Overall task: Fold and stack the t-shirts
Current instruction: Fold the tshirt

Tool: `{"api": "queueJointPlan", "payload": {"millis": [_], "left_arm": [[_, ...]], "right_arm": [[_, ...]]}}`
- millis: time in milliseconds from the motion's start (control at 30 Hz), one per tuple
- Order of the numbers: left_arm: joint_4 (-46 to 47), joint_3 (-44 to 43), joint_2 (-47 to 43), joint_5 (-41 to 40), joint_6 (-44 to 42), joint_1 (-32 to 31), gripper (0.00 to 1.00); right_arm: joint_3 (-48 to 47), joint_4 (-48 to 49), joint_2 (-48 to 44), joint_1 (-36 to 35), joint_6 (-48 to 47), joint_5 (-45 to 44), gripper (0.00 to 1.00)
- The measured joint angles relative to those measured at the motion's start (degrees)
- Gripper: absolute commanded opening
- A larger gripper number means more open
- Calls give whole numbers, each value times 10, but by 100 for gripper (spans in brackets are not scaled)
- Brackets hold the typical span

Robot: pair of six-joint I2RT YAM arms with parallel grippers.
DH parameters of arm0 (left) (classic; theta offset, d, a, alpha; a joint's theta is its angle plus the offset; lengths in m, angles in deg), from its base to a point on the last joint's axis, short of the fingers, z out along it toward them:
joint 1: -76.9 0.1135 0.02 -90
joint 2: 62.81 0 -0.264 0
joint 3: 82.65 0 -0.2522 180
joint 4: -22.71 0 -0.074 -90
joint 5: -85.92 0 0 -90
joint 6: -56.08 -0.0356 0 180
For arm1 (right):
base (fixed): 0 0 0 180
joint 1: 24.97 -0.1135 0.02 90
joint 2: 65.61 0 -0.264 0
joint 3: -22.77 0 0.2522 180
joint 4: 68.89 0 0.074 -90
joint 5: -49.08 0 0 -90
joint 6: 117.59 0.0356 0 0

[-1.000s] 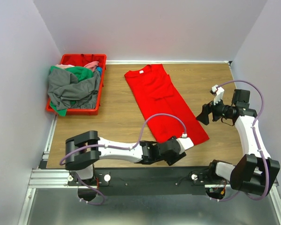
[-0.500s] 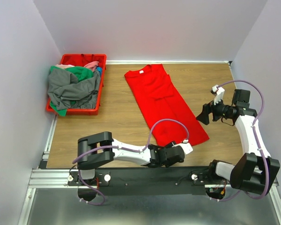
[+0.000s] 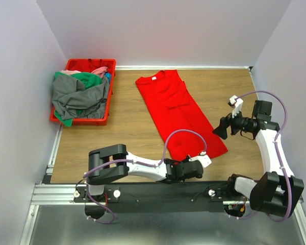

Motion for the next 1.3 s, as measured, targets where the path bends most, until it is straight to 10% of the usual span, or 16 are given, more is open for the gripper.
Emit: {"api": "queueJointPlan", "payload": {"millis": [567, 1133, 1300], "left_arm": [[26, 60, -48, 25, 37, 5, 0], [32, 60, -52, 62, 54, 5, 0], [35, 67, -56, 65, 57, 5, 0]], "right_arm": [[71, -320, 38, 0, -678, -73, 80], [134, -158, 72, -70, -694, -158, 66], [128, -147, 87, -79, -675, -159, 48]]}}
